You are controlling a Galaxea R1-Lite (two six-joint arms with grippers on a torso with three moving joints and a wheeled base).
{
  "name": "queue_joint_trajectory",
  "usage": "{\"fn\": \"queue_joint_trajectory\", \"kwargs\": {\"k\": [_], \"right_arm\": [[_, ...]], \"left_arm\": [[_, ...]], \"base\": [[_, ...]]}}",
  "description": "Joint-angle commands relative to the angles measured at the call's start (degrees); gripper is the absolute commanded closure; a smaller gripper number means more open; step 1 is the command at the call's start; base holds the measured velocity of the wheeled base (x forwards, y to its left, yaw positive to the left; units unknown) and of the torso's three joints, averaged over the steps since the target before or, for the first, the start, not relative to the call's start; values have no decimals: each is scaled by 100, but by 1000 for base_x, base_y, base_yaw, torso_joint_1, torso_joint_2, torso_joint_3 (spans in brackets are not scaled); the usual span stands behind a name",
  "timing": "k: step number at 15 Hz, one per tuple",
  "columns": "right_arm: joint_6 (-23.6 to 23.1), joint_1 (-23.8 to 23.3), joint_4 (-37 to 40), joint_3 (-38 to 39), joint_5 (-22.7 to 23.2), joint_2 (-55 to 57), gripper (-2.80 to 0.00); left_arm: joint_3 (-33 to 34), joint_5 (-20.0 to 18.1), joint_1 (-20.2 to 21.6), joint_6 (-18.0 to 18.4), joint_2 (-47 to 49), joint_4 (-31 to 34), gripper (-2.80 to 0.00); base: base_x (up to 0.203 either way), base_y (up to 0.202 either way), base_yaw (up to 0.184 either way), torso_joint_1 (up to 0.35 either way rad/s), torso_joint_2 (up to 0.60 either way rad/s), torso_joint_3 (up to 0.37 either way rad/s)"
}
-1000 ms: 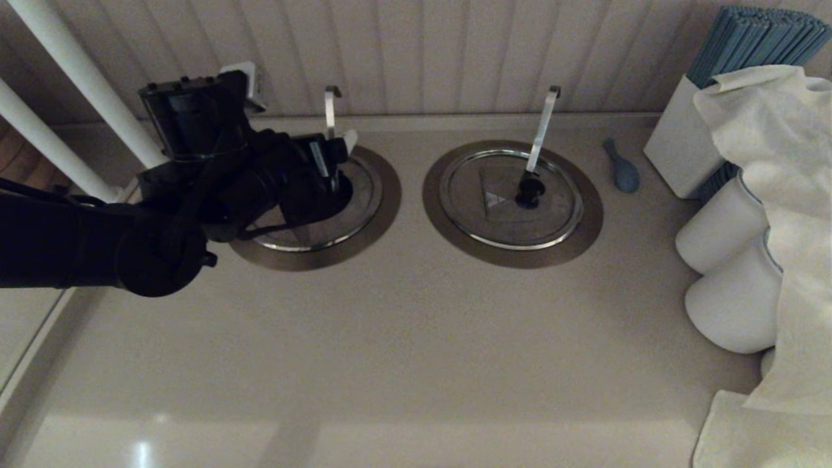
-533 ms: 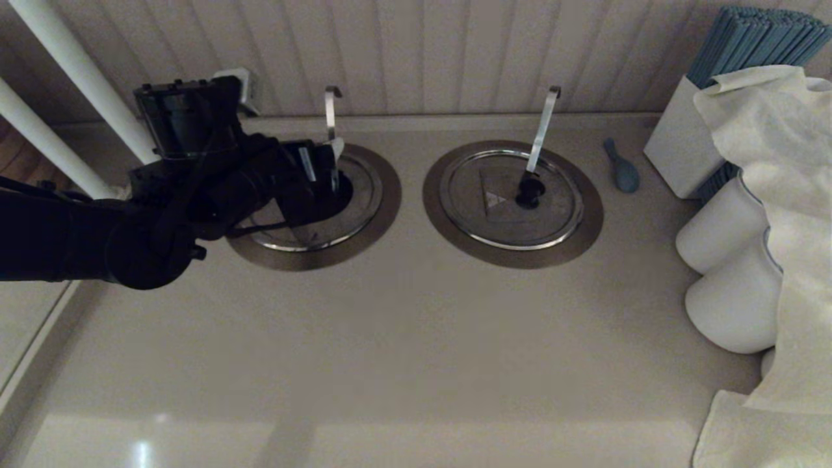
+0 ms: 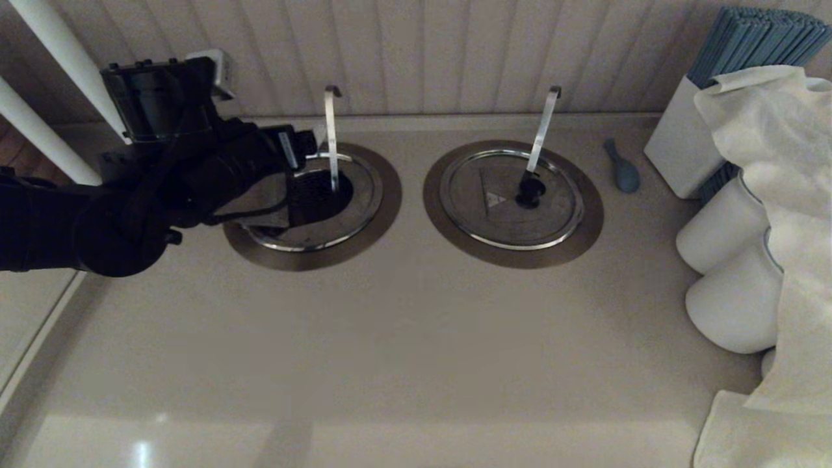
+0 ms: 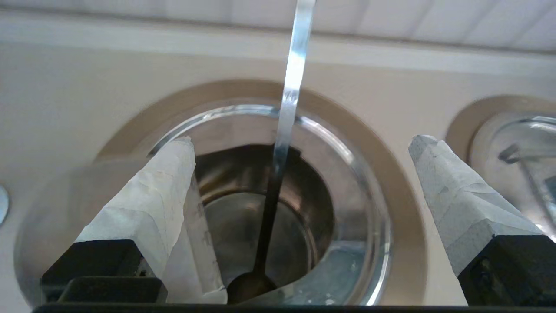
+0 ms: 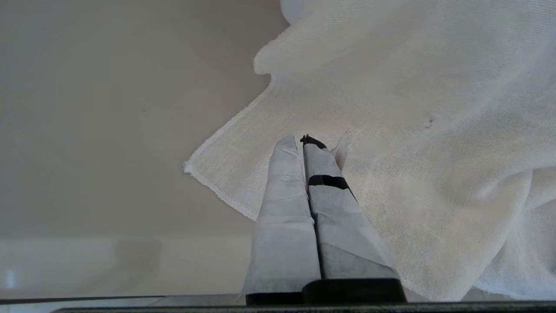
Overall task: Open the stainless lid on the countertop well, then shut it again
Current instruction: Stir with a spoon
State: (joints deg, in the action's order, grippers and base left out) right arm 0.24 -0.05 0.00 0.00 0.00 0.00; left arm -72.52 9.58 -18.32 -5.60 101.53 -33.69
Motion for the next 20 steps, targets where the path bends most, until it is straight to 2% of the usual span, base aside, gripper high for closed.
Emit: {"fn": "queue_joint_trajectory", "kwargs": {"k": [1,3,6,9,10,11,14,17,20], "right_arm": [[2,-4,0,0,0,0,0],[-3,-4,0,0,0,4,0],[-7,-4,0,0,0,0,0],[2,1,0,0,0,5,0],[1,-4,0,0,0,8,0],[-3,-4,0,0,0,7,0],[-3,0,0,0,0,5,0],[2,-4,0,0,0,9,0],[2,-4,0,0,0,0,0]], "left_arm": [[-48,11,-5,-15,-2,-51,-280],[-157,170,-47,-88,221,-67,-280],[-431,276,-166,-404,714,-68,-280],[-816,773,-231,-486,1176,-68,-280],[-831,716,-336,-607,1189,-62,-280],[-1026,618,-396,-581,1286,-60,-280],[-1921,486,-463,-309,1770,-15,-280],[-2815,485,-470,-248,2474,128,-280],[-2956,498,-438,-281,2767,135,-280]], "base": [[0,0,0,0,0,0],[0,0,0,0,0,0],[0,0,0,0,0,0],[0,0,0,0,0,0],[0,0,0,0,0,0],[0,0,0,0,0,0],[0,0,0,0,0,0],[0,0,0,0,0,0],[0,0,0,0,0,0]]}}
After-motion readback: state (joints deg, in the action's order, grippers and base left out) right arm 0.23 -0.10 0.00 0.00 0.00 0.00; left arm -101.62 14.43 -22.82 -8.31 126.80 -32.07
